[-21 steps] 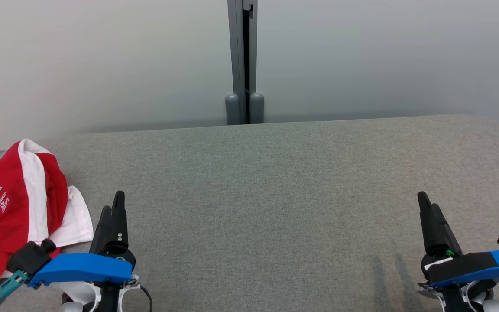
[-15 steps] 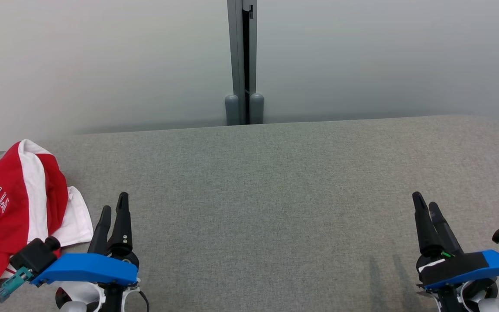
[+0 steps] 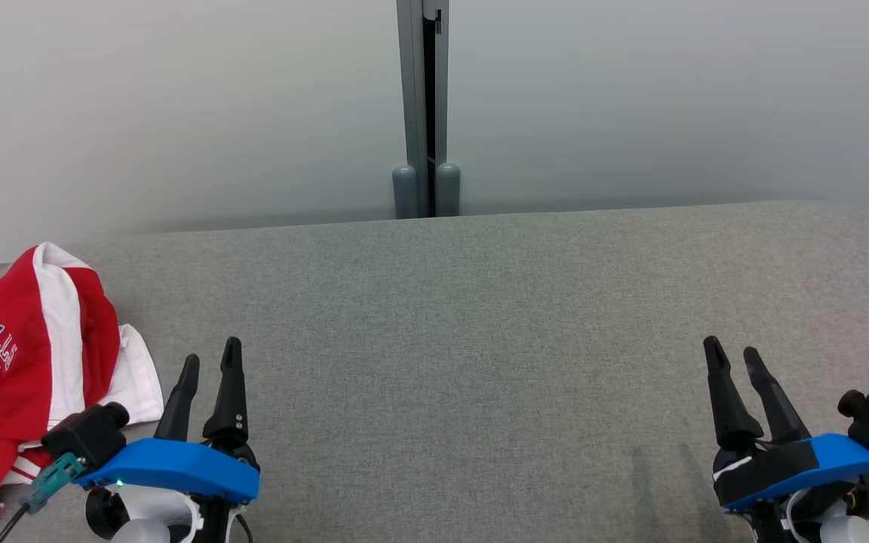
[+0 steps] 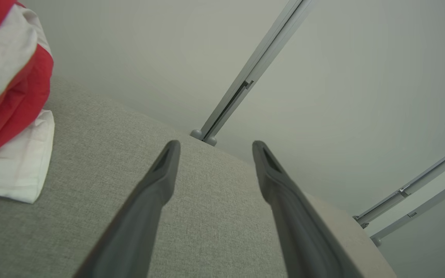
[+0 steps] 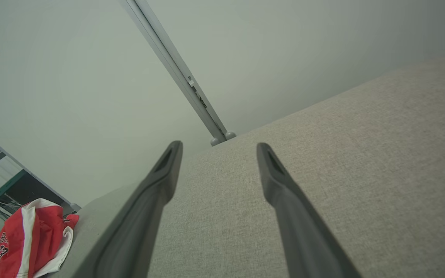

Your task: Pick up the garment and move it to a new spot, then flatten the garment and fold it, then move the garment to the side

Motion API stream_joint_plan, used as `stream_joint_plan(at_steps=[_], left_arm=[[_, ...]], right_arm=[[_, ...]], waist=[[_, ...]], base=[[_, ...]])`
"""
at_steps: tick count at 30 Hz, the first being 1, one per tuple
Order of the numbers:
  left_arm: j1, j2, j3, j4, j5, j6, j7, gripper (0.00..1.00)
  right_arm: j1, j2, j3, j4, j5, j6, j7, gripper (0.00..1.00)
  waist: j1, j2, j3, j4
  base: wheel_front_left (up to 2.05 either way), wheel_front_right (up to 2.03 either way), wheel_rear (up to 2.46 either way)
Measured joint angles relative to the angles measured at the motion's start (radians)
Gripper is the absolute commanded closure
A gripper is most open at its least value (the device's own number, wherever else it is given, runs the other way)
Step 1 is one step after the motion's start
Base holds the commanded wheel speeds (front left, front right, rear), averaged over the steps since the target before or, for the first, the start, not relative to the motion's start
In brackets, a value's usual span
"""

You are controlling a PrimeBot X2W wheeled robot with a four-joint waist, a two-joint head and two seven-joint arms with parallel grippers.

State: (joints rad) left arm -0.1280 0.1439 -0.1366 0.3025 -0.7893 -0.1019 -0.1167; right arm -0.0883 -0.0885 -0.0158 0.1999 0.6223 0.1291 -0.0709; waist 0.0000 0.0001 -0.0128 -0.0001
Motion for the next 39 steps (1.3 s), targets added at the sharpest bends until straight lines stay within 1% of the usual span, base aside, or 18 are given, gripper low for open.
stream_joint_plan(at_steps=[5,16,17,30,39], left_arm=[[-0.003,0.006,-0.015,0.025,0.057,0.005,-0.017,0.0],[-0.02,0.028,-0.052,0.057,0.153,0.015,-0.037,0.0],[-0.023,0.034,-0.061,0.061,0.175,0.022,-0.04,0.0],[-0.029,0.053,-0.102,0.079,0.272,0.035,-0.053,0.0],[-0.029,0.062,-0.122,0.086,0.319,0.049,-0.058,0.0]], right_arm=[[0.0,0.001,0.002,-0.008,-0.074,0.0,-0.002,0.0],[0.0,0.001,0.01,-0.009,-0.175,0.0,-0.014,0.0],[0.0,0.001,0.01,-0.009,-0.195,0.0,-0.014,0.0],[0.001,0.001,0.016,-0.012,-0.313,0.0,-0.019,0.0],[0.006,0.003,0.013,-0.008,-0.371,0.0,-0.023,0.0]], waist=[[0.0,0.0,0.0,0.0],[0.0,0.0,-0.001,0.0],[0.0,0.0,-0.001,0.0],[0.0,-0.0001,-0.004,0.002],[0.0,0.0,-0.006,0.002]], base=[[0.0,0.0,0.0],[0.0,0.0,0.0],[0.0,0.0,0.0],[0.0,0.0,0.0],[0.0,0.0,0.0]])
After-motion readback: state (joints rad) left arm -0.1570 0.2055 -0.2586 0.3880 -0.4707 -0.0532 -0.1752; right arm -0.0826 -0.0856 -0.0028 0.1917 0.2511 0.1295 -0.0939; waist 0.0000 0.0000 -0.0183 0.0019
